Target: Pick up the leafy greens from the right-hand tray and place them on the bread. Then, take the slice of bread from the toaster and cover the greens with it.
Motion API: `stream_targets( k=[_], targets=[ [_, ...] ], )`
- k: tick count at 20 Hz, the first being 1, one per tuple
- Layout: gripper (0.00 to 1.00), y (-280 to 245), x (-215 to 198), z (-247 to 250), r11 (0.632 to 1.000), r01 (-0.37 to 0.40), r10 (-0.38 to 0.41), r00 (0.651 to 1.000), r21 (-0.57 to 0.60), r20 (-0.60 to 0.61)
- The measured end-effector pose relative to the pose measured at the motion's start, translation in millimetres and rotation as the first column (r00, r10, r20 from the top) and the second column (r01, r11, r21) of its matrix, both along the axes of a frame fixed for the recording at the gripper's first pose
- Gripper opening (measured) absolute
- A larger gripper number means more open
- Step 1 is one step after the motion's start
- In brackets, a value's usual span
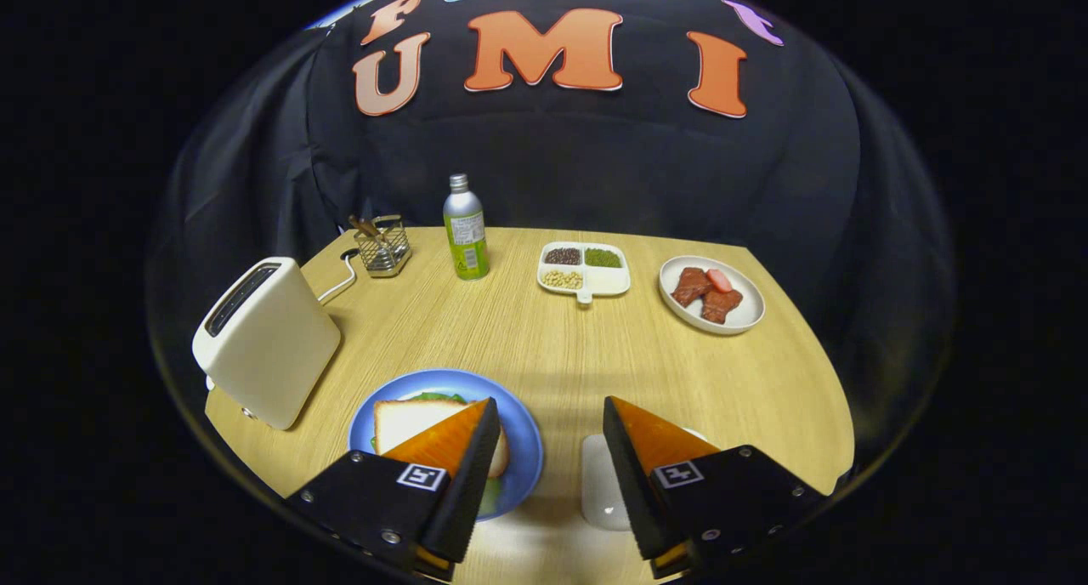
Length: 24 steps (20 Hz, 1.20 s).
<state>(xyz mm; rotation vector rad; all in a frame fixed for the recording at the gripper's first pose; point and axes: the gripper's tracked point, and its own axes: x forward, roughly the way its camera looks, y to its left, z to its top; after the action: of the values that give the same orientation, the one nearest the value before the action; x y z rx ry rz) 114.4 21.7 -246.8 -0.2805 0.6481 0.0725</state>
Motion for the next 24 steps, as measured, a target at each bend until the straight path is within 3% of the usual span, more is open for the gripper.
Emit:
stream_targets(
  k=[1,4,10,18,24],
  targets=[
    [0.84,-4.0,4.4,10.4,1.000,0.005,-0.005,1.000,-0.005,0.024],
    [0.97,-11.2,9.4,41.8,1.000,0.019,-0.018,0.997,-0.003,0.074],
    [0.97,-11.0,4.6,114.1,1.000,0.007,-0.008,0.973,0.004,0.230],
    [0.97,11.4,-14.5,158.2,0.996,-0.084,0.079,0.933,-0.002,0.350],
    [0.97,0.8,-13.3,184.5,0.996,-0.067,0.035,0.913,0.065,0.407]
  ],
)
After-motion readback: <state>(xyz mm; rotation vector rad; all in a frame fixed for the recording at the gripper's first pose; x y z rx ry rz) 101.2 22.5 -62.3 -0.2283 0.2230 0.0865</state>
